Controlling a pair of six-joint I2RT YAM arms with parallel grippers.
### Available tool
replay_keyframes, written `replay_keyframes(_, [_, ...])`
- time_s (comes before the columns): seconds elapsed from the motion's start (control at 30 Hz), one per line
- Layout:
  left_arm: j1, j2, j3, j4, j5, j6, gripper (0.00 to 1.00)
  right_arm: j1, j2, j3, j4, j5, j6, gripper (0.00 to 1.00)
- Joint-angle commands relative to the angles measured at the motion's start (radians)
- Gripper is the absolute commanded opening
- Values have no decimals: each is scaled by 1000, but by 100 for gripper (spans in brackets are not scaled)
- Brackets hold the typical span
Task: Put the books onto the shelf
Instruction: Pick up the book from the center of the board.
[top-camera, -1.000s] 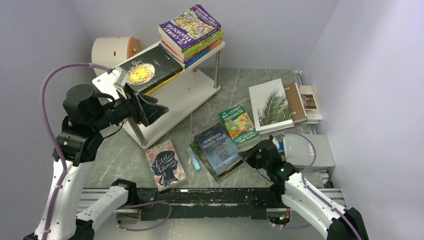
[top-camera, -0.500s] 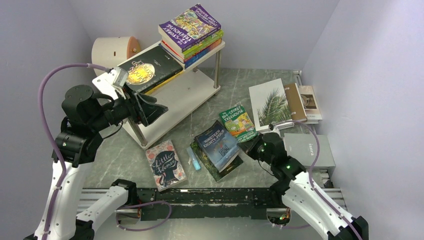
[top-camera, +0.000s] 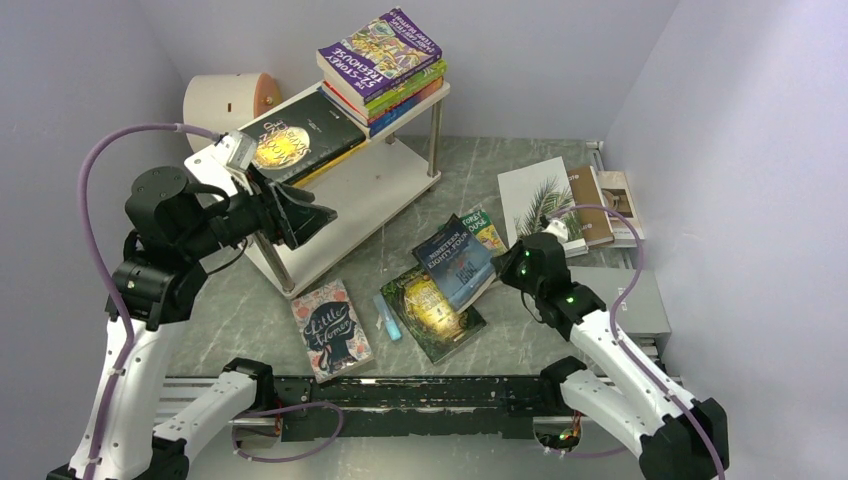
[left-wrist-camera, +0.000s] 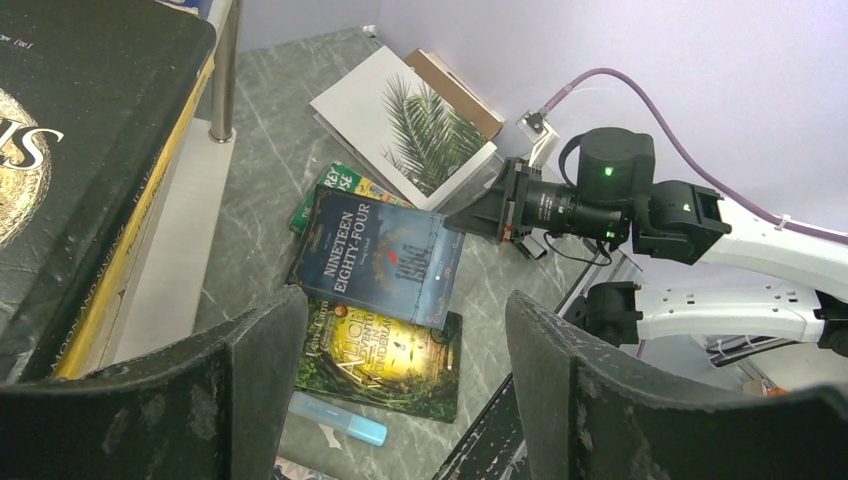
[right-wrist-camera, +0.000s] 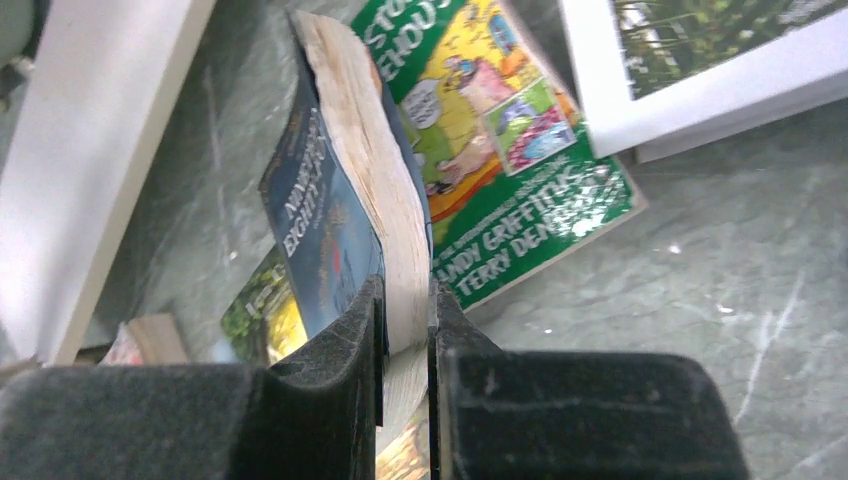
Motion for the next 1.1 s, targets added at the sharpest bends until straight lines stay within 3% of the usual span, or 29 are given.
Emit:
replay_keyframes(0.0, [-7, 1, 20, 37, 9, -11, 76, -52, 7, -46, 69, 98, -22, 0])
replay_keyframes(0.17, [-7, 8, 31, 27, -2, -2, 76, -78, 46, -86, -46, 251, 63, 3])
replay_keyframes(0.2, [-7, 10, 37, 21, -7, 3, 76, -79, 51, -90, -78, 278, 89, 10])
replay_keyframes(0.33, [-7, 14, 47, 9, -24, 14, 77, -81, 45, -114, -119, 250, 129, 60])
replay_keyframes(0.47, [-7, 15, 38, 14, -24, 9, 77, -82, -2, -168, -88, 88, 189, 79])
replay_keyframes(0.6, [-7, 12, 27, 21, -26, 3, 77, -82, -42, -272, -15, -7, 299, 86])
replay_keyframes(0.77, [-7, 14, 31, 13, -27, 7, 76, -83, -72, -379, 218, -106, 348, 89])
replay_keyframes(1.07, [-7, 12, 50, 8, -38, 4, 77, -90, 42, -391, 345, -146, 425, 84])
